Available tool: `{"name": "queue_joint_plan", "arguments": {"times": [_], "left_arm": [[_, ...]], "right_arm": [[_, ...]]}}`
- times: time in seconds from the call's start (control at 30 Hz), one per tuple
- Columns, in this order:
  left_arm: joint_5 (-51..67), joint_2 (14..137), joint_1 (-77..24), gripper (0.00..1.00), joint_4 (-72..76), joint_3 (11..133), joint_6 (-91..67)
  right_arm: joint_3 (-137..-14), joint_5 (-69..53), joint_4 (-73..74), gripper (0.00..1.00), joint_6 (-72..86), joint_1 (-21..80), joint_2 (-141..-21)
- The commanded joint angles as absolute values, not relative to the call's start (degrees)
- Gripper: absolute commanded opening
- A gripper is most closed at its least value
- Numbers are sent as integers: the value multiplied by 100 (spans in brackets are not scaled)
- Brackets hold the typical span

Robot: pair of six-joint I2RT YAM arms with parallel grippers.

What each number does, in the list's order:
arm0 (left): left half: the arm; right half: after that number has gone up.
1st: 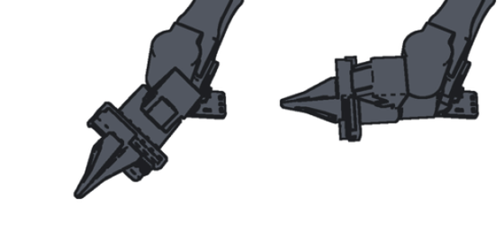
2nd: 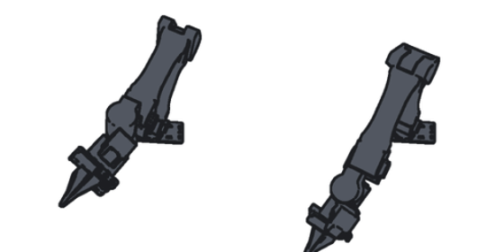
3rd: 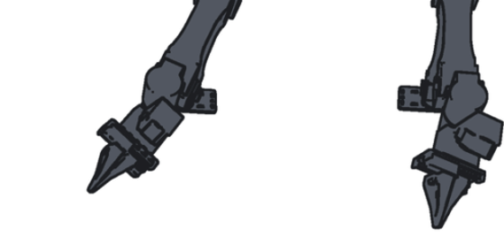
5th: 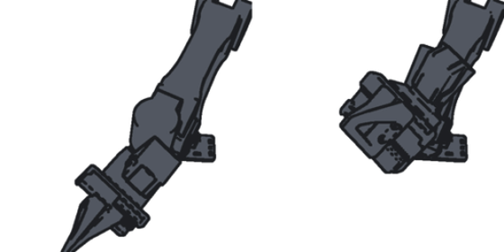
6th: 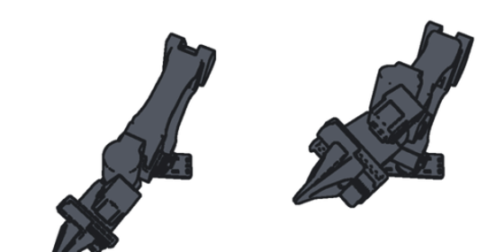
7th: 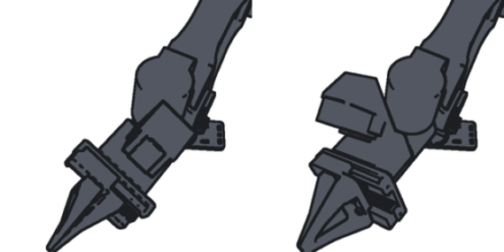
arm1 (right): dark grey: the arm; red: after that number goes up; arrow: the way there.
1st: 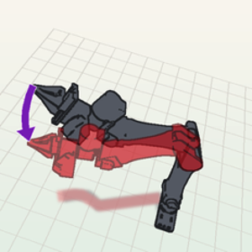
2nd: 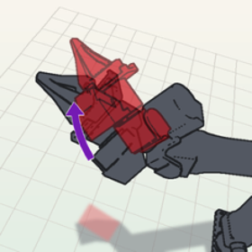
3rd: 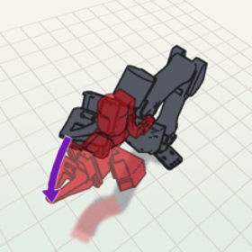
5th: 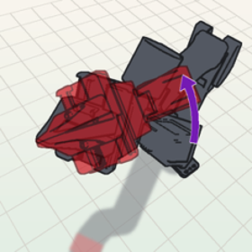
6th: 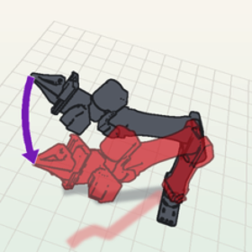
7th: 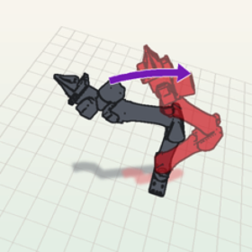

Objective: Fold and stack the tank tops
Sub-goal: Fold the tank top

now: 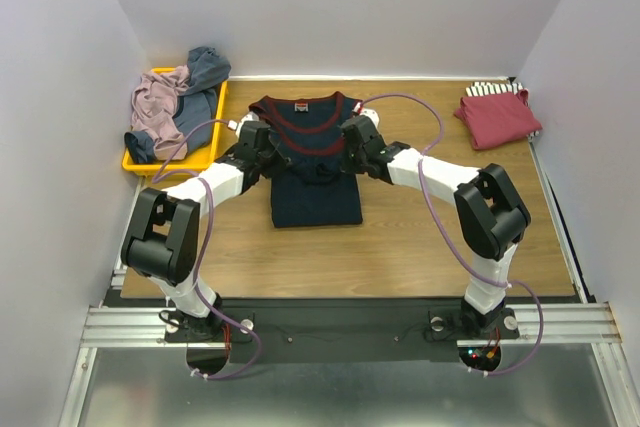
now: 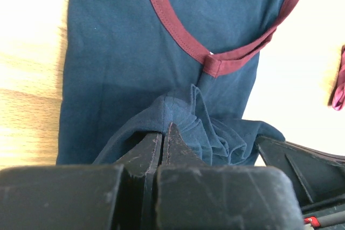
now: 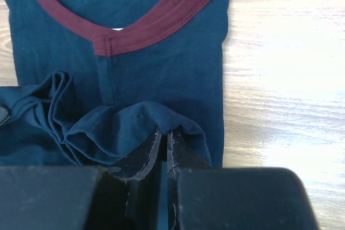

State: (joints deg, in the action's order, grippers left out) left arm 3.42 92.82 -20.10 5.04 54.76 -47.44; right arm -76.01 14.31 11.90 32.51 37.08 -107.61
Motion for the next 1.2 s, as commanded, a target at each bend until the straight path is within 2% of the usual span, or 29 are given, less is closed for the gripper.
{"name": "queue_joint_plan", "arguments": {"times": [0.0, 0.37, 0.73, 0.8, 0.83, 0.9, 0.93, 0.97, 1.03, 1.07, 1.13, 1.17], "left_arm": [[404, 8930, -1916, 0, 809, 5405, -4729], [466, 8648, -1828, 0, 949, 5361, -4641], [519, 9246, -1661, 0, 1081, 5607, -4719], [536, 9412, -1644, 3, 1186, 5642, -4737], [554, 9465, -1626, 12, 1247, 5669, -4763], [554, 9650, -1608, 23, 1257, 5826, -4772], [562, 9694, -1600, 36, 1300, 5871, -4781], [615, 9729, -1600, 42, 1344, 5932, -4781], [642, 9695, -1591, 48, 1424, 5985, -4729], [650, 9581, -1591, 56, 1485, 6029, -4659], [624, 9449, -1582, 66, 1459, 6090, -4579], [598, 9292, -1582, 68, 1389, 6160, -4501]], "right_arm": [[-7875, 1476, 905, 1, 3155, 3683, -10626], [-8033, 1397, 809, 1, 3155, 3683, -10556], [-8402, 1433, 809, 1, 3138, 3674, -11231], [-8481, 1485, 800, 8, 3129, 3674, -11381], [-8603, 1485, 809, 19, 3103, 3674, -11521], [-8718, 1529, 809, 29, 3076, 3656, -11662], [-8762, 1538, 809, 39, 3067, 3656, -11715], [-8832, 1538, 809, 45, 3041, 3648, -11785], [-8859, 1573, 809, 56, 3015, 3639, -11786], [-8859, 1617, 809, 67, 3006, 3647, -11725], [-8833, 1687, 809, 79, 2971, 3639, -11620], [-8816, 1757, 817, 82, 2962, 3639, -11541]]}}
